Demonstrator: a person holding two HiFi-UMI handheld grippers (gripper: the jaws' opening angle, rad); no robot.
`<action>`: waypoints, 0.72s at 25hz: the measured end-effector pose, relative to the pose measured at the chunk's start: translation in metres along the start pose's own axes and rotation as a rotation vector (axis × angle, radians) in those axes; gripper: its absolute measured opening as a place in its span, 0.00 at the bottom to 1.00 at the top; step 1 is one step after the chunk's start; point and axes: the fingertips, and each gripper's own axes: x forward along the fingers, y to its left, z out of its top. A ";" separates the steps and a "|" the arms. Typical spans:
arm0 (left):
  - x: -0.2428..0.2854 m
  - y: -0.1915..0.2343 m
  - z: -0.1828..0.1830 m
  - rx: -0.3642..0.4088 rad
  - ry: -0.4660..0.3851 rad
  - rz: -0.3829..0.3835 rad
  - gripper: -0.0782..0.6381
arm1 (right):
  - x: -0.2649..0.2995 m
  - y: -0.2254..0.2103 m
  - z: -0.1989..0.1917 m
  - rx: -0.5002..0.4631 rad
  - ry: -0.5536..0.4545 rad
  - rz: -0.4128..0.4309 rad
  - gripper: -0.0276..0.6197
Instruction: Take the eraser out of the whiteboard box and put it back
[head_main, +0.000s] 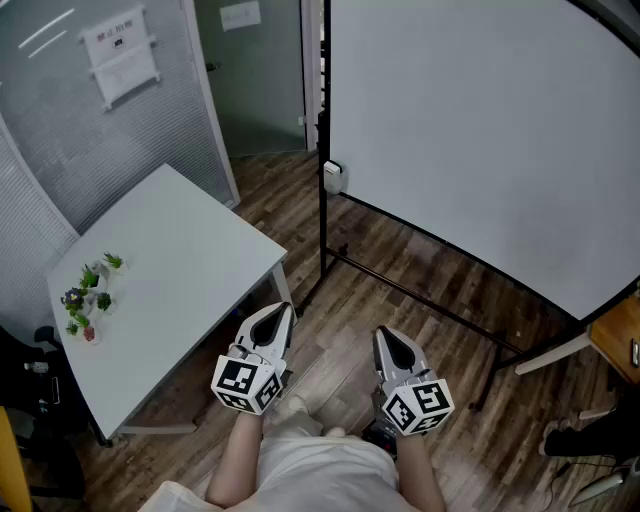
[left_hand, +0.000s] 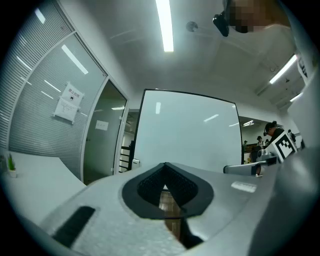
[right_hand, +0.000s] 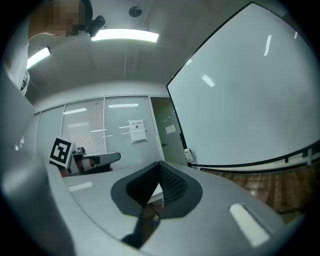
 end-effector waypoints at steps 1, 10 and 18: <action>-0.001 0.000 -0.002 -0.004 0.001 -0.001 0.11 | -0.001 -0.001 0.000 0.016 -0.006 -0.002 0.06; 0.011 -0.009 -0.006 0.006 0.009 -0.028 0.11 | -0.011 -0.008 0.005 0.032 -0.028 -0.018 0.06; 0.024 -0.018 -0.014 -0.014 0.040 -0.073 0.63 | -0.005 -0.012 0.004 -0.050 0.034 -0.023 0.57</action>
